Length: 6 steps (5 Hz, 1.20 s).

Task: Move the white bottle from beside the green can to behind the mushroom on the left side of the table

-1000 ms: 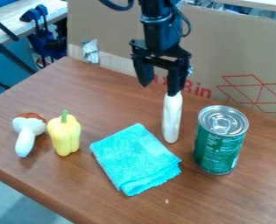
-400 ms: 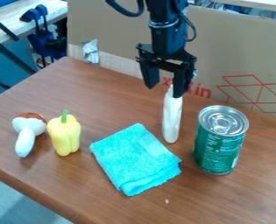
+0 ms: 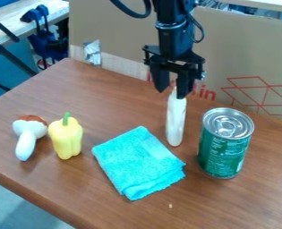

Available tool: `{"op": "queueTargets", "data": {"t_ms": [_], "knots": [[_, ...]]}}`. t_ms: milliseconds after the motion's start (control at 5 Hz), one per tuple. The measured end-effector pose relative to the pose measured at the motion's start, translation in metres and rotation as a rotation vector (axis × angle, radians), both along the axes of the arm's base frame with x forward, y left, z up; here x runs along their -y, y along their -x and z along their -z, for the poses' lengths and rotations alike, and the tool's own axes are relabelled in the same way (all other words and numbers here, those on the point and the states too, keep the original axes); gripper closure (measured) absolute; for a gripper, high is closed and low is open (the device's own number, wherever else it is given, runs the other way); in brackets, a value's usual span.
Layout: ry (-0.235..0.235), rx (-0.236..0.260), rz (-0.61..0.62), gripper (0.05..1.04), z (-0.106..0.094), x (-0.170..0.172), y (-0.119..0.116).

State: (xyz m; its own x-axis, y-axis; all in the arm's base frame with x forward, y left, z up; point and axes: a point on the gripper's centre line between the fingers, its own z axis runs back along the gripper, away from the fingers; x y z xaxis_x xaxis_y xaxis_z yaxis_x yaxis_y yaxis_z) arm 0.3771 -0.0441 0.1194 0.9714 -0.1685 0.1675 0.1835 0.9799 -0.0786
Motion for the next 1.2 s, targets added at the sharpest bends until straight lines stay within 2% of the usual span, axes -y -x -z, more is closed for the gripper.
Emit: {"op": "queueTargets", "data": {"t_ms": [200,400,600,800,1000,1200], "knots": [[0.002,0.005,-0.007,0.695,0.0,0.001,-0.001],[0.004,0.007,-0.016,0.83,0.0,0.002,-0.001],[0.009,0.011,-0.021,0.842,0.001,0.002,-0.002],[0.062,0.008,-0.052,0.842,-0.001,-0.006,0.004],[0.088,0.033,-0.087,0.842,-0.019,-0.02,0.007],[0.118,0.103,-0.157,0.842,-0.042,-0.048,0.005]]}}
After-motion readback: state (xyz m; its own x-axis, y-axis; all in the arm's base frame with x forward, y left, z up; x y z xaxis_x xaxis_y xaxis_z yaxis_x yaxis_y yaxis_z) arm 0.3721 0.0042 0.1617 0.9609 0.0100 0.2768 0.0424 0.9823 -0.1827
